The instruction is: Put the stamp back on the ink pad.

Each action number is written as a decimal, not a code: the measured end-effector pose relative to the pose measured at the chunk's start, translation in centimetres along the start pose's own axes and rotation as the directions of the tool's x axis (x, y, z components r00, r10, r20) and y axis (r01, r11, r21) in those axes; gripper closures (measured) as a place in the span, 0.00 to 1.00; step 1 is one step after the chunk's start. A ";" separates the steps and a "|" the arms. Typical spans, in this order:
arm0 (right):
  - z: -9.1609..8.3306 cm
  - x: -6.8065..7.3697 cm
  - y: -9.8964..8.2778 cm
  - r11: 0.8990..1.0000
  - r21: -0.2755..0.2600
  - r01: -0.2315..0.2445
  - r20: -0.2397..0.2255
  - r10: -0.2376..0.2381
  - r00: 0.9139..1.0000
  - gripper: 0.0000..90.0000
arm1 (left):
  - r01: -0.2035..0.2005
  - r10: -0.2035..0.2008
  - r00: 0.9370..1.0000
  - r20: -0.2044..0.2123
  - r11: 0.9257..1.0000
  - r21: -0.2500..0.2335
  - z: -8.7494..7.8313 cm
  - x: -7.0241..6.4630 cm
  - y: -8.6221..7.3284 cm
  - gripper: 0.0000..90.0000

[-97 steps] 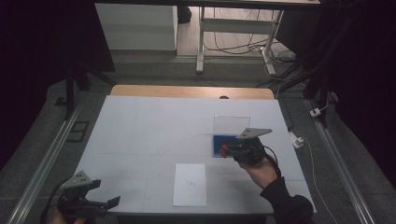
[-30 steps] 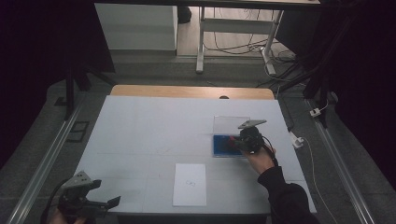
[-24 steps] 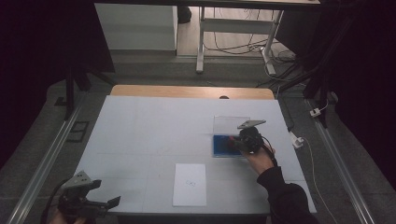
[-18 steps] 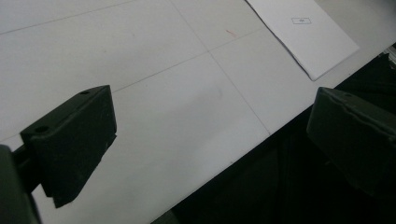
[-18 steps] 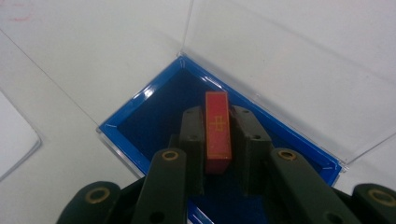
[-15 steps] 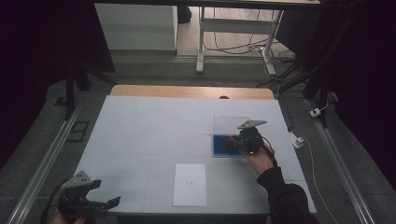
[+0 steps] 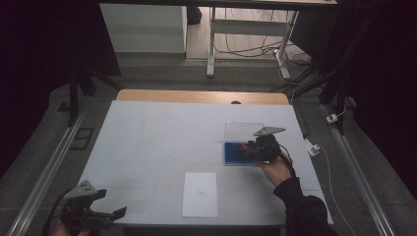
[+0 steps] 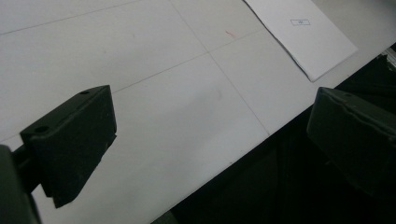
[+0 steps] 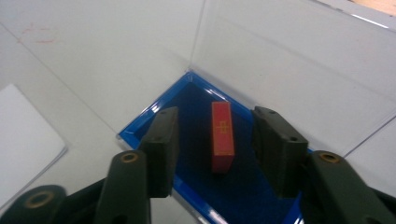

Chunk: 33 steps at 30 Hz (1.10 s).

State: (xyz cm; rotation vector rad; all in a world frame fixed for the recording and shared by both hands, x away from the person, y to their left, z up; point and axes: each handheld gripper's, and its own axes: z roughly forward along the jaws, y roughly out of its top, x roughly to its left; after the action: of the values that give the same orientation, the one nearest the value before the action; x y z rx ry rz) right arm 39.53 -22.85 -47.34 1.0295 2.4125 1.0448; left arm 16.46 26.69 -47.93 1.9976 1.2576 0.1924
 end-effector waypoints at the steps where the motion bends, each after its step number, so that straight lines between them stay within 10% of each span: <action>1: -0.1 0.0 0.0 1.000 0.001 0.000 -0.003 0.000 1.000 0.55 | 0.000 0.000 1.000 0.000 1.000 0.000 0.0 0.0 0.0 0.02; 33: -3.6 2.8 -0.8 1.000 0.008 -0.021 -0.041 0.021 0.999 0.02 | 0.005 -0.005 1.000 0.008 1.000 -0.009 -0.1 0.1 0.0 0.02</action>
State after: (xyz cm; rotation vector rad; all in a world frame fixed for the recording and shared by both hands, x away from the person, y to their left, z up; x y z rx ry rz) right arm 35.29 -22.95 -45.44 1.0482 2.4451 1.0748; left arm 16.46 26.83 -47.92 1.9850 1.2547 0.1870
